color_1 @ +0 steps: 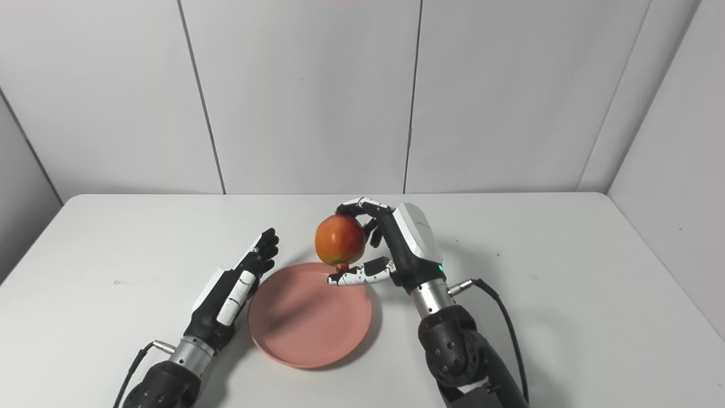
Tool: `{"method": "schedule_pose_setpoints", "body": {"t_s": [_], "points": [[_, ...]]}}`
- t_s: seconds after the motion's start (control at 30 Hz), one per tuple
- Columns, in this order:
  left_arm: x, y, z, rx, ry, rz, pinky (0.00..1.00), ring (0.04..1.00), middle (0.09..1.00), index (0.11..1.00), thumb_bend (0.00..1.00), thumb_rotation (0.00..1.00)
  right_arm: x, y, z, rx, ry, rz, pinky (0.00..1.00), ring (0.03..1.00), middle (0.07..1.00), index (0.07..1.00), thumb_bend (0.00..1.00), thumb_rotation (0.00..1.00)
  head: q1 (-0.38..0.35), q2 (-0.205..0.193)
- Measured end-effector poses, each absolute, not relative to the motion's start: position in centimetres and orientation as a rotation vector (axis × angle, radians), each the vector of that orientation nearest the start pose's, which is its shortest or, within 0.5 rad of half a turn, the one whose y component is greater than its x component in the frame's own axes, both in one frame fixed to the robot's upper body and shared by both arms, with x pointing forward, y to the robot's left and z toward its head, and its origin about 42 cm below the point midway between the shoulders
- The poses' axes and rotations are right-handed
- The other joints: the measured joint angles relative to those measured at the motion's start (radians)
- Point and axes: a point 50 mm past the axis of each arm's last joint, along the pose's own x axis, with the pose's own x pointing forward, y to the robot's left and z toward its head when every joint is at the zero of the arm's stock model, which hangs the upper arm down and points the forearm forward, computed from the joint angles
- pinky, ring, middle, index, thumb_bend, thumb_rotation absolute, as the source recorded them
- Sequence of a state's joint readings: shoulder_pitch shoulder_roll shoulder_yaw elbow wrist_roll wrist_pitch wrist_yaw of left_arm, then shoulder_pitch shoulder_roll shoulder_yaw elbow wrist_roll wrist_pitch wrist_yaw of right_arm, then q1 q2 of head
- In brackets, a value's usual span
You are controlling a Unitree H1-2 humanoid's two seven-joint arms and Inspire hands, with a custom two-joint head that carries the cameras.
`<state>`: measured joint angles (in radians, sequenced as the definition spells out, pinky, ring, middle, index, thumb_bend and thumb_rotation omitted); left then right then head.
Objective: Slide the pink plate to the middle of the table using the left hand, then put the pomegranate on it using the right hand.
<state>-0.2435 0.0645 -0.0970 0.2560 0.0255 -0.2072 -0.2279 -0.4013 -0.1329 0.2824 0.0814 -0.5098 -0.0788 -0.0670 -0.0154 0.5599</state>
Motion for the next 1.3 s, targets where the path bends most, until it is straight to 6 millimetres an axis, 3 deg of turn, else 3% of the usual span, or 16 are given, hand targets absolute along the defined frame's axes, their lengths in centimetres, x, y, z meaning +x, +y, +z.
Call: {"method": "schedule_pose_setpoints", "body": {"t_s": [0.23, 0.73, 1.3], "points": [[35.5, 16.7, 11.2, 0.111, -0.179, -0.373, 0.98, 1.000, 1.000, 1.000, 0.69, 1.00, 37.8, -13.6, 19.3, -0.670, -0.474, 0.288, 0.35, 0.410, 0.488, 0.525, 0.51, 0.00, 0.028, 0.009], [35.1, 15.9, 11.3, 0.099, -0.176, -0.377, 0.99, 1.000, 1.000, 1.000, 0.66, 1.00, 36.5, -12.1, 16.0, -0.743, -0.439, 0.395, 0.30, 0.386, 0.480, 0.539, 0.51, 0.00, 0.011, 0.011], [35.1, 16.1, 11.2, 0.107, -0.162, -0.372, 1.00, 0.999, 1.000, 1.000, 0.70, 1.00, 36.5, -12.2, 14.2, -0.813, -0.406, 0.447, 0.34, 0.412, 0.458, 0.526, 0.52, 0.00, -0.014, 0.018]]}}
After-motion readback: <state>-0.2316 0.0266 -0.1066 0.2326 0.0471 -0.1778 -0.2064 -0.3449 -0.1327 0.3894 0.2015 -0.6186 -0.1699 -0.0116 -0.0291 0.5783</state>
